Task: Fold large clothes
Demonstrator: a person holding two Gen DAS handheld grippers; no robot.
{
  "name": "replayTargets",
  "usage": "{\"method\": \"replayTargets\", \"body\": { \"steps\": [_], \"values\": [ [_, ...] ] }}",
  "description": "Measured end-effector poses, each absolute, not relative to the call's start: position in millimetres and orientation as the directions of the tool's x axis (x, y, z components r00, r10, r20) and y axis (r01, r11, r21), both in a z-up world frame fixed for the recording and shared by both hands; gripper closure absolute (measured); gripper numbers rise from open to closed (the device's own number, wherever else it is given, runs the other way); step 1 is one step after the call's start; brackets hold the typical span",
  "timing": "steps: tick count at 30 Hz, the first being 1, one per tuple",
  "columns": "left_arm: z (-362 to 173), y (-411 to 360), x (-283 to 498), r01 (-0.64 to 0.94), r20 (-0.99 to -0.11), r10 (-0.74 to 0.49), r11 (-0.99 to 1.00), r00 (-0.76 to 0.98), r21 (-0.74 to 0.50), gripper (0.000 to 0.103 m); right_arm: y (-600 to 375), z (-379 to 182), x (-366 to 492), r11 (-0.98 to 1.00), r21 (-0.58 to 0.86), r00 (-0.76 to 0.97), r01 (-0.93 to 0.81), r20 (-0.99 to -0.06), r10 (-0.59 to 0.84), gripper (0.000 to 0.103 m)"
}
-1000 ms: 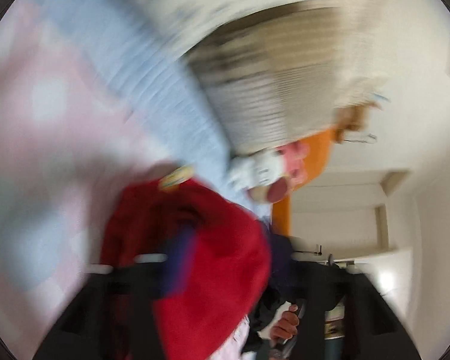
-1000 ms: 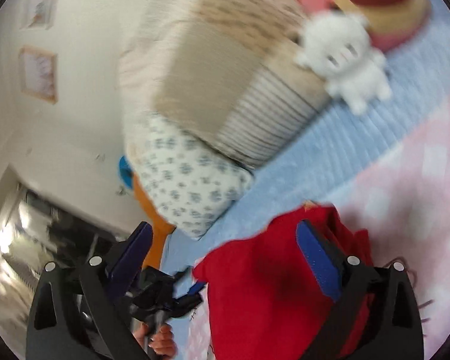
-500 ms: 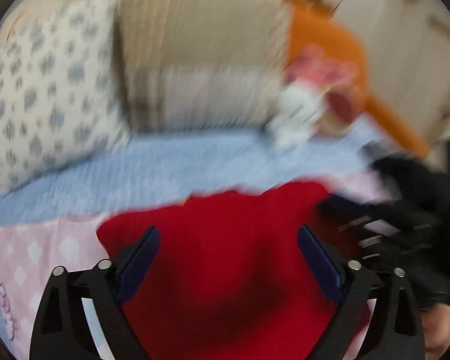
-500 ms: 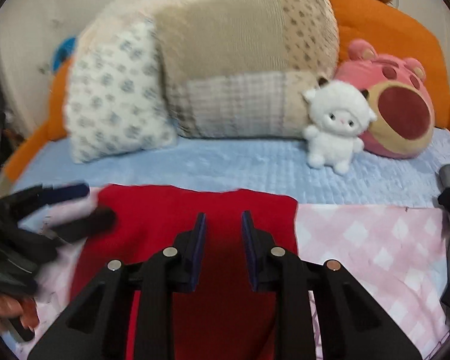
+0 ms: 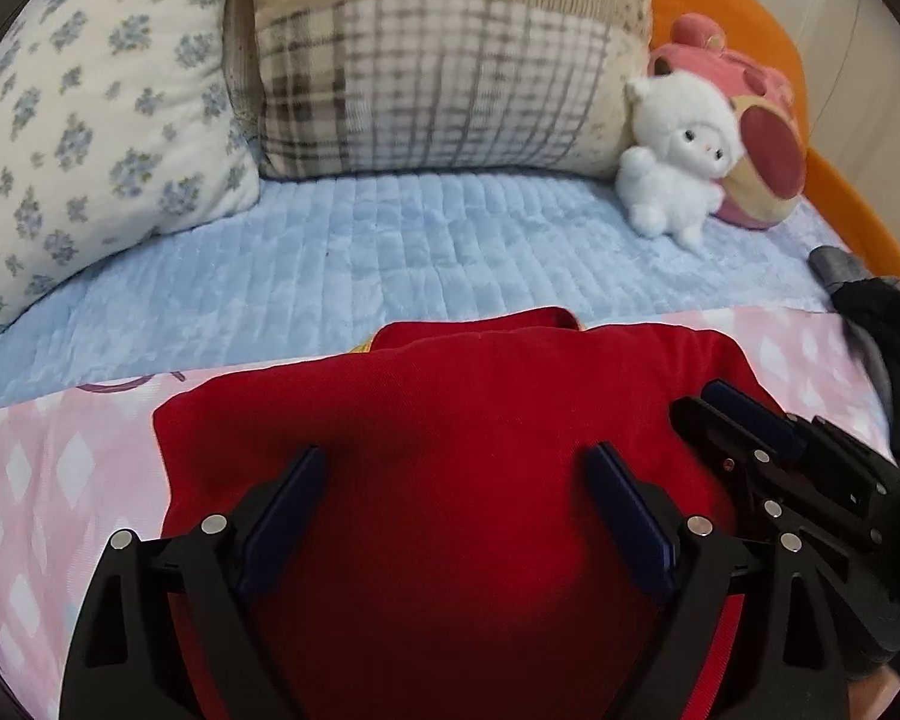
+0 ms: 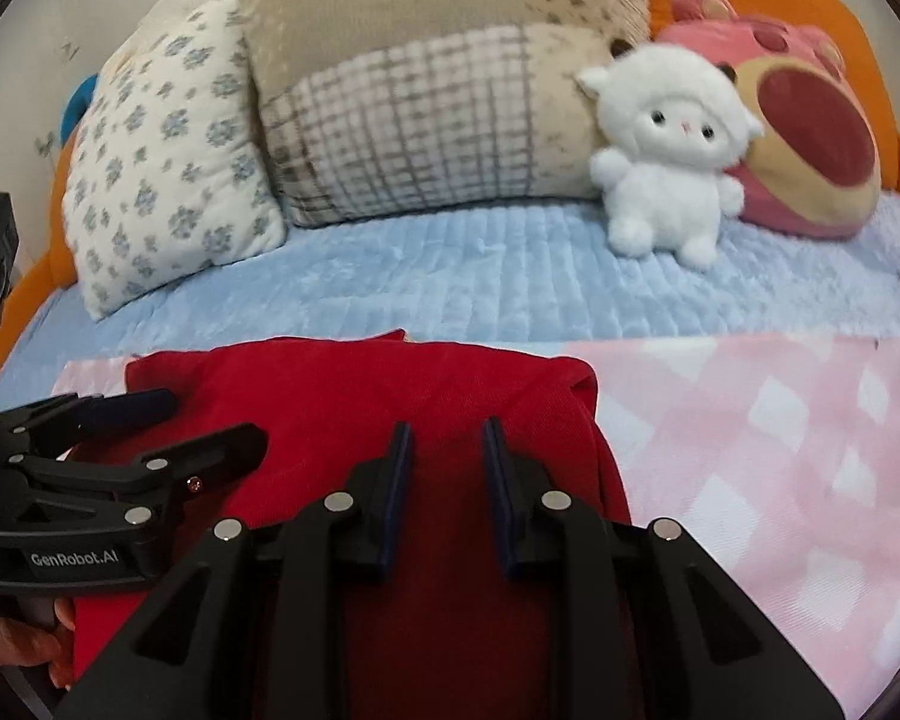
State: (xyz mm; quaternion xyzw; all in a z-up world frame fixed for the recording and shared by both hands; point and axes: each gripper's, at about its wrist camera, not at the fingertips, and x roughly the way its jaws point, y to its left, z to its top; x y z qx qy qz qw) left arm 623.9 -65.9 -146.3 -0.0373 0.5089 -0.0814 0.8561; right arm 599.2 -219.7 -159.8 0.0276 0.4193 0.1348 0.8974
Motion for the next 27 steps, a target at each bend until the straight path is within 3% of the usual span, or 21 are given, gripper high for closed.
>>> {"method": "replayTargets", "body": {
  "steps": [4, 7, 9, 11, 14, 18, 19, 21, 27],
  "values": [
    [-102.8, -47.2, 583.8, 0.151, -0.827, -0.283, 0.959, 0.485, -0.239, 0.013, -247.2, -116.1, 570.5, 0.929, 0.229, 0.601, -0.291, -0.712, 0.363, 0.061],
    [-86.2, -32.7, 534.4, 0.188, -0.796, -0.348, 0.938, 0.496, -0.292, 0.013, -266.3, -96.4, 527.6, 0.901, 0.229, 0.573, -0.368, -0.707, 0.414, 0.062],
    [-99.8, -26.4, 510.9, 0.198, -0.812, -0.366, 0.93, 0.454, -0.309, 0.013, -267.4, -98.8, 498.2, 0.876, 0.234, 0.527, -0.422, -0.723, 0.447, 0.073],
    [-127.9, -21.7, 502.6, 0.166, -0.845, -0.363, 0.932, 0.394, -0.323, 0.012, -261.6, -113.5, 483.5, 0.867, 0.229, 0.472, -0.442, -0.762, 0.442, 0.077],
    [-145.9, -9.5, 505.9, 0.119, -0.807, -0.437, 0.897, 0.397, -0.427, 0.01, -255.0, -143.7, 484.1, 0.9, 0.155, 0.446, -0.408, -0.826, 0.345, 0.077],
    [-139.9, -18.0, 507.9, 0.095, -0.841, -0.38, 0.923, 0.386, -0.374, 0.01, -254.0, -155.4, 484.1, 0.918, 0.181, 0.459, -0.353, -0.822, 0.338, 0.074],
    [-134.4, -16.7, 504.8, 0.085, -0.852, -0.37, 0.927, 0.371, -0.365, 0.01, -257.2, -149.6, 480.3, 0.922, 0.19, 0.461, -0.338, -0.82, 0.338, 0.07],
    [-124.3, -8.6, 493.6, 0.076, -0.861, -0.366, 0.929, 0.354, -0.363, 0.01, -271.6, -138.9, 471.5, 0.906, 0.279, 0.451, -0.319, -0.796, 0.404, 0.032],
    [-125.7, 32.9, 441.4, -0.075, -0.787, -0.549, 0.805, 0.281, -0.588, 0.009, -319.5, -118.7, 434.3, 0.785, 0.601, 0.406, -0.149, -0.687, 0.603, 0.026]
  ]
}}
